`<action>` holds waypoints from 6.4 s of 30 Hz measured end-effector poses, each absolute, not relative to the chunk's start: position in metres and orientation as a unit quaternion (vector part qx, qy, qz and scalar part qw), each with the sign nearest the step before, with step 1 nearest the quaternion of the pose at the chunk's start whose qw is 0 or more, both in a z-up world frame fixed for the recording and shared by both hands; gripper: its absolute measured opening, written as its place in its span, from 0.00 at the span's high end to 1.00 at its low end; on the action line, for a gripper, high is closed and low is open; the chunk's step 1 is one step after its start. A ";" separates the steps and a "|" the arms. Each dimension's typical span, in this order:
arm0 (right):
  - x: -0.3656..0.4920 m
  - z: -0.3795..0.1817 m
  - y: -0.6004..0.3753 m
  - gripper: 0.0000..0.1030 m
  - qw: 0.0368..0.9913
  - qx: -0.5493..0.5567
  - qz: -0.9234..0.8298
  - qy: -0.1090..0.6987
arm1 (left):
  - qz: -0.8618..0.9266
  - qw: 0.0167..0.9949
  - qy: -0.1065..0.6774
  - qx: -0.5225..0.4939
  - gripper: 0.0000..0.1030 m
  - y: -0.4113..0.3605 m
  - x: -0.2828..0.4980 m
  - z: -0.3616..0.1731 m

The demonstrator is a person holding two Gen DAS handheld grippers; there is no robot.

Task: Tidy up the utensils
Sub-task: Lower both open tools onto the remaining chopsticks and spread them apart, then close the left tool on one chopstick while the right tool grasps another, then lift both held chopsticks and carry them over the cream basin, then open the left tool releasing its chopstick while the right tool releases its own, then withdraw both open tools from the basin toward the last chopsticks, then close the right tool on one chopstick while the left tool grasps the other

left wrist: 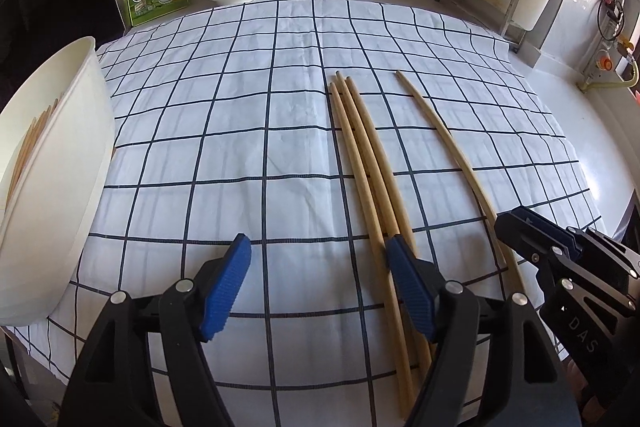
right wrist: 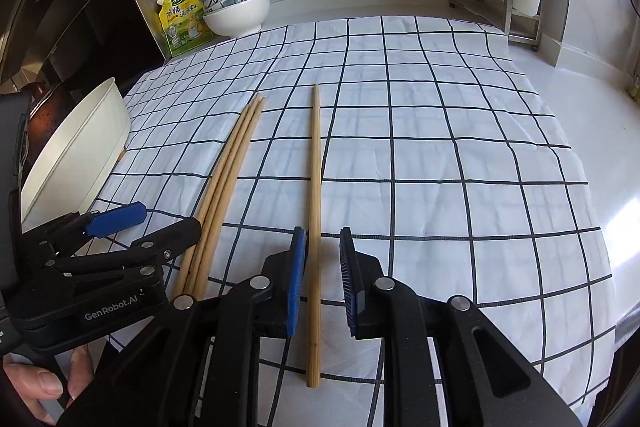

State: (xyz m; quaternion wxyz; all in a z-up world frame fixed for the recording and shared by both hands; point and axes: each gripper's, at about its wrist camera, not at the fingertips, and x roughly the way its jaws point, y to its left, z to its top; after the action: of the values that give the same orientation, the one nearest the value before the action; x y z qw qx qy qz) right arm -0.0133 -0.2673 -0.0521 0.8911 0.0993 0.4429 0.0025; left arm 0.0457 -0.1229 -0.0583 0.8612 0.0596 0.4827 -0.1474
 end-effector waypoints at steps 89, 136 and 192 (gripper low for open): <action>0.063 0.061 -0.080 0.94 0.925 0.045 0.147 0.349 | -0.090 0.927 0.361 -0.043 0.93 0.068 0.047 0.077; 0.120 0.017 0.014 0.91 0.878 0.027 0.209 0.430 | 0.002 0.906 0.412 -0.093 0.57 0.172 0.086 0.012; 0.004 -0.058 -0.208 0.94 0.889 0.024 0.023 0.457 | -0.138 0.882 0.451 0.002 0.33 -0.073 0.031 -0.024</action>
State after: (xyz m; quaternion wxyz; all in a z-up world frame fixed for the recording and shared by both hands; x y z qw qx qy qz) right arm 0.0036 -0.2077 -0.0583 0.8886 0.0237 0.4574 0.0233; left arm 0.0315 -0.0727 -0.0243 0.8816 0.0015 0.4514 -0.1376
